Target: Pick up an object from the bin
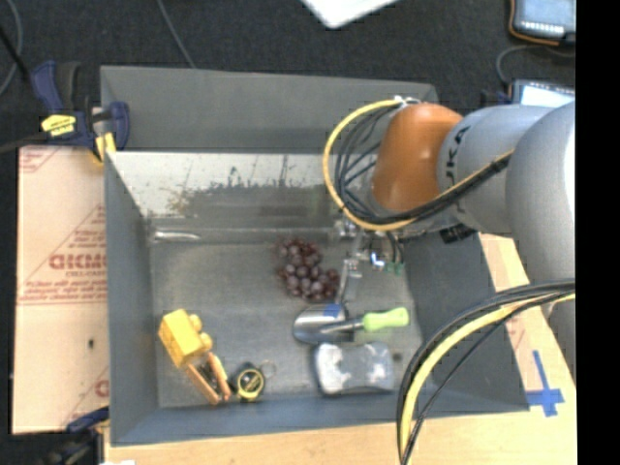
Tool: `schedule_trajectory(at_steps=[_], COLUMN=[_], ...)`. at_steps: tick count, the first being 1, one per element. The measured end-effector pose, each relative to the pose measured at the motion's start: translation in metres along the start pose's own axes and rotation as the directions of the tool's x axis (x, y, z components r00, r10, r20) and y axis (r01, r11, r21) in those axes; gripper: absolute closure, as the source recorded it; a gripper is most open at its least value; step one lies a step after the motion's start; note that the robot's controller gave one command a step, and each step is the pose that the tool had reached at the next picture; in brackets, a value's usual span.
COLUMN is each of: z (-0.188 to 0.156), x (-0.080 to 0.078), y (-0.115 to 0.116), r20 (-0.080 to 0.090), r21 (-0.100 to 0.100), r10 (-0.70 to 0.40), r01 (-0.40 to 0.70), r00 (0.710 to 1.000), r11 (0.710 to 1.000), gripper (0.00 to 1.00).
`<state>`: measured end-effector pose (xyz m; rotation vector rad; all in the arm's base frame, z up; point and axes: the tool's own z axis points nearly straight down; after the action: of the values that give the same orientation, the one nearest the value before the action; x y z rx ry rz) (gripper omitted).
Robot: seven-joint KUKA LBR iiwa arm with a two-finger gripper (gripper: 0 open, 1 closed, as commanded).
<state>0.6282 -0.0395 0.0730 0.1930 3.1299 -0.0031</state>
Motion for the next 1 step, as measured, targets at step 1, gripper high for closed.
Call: schedule_trajectory(at_steps=[1], z=[0.0007], x=[0.0216], y=[0.0048], r20=[0.002], r21=[-0.001], r10=[-0.132], r01=[0.132], r00=[0.991], r11=[0.991], gripper=[0.0])
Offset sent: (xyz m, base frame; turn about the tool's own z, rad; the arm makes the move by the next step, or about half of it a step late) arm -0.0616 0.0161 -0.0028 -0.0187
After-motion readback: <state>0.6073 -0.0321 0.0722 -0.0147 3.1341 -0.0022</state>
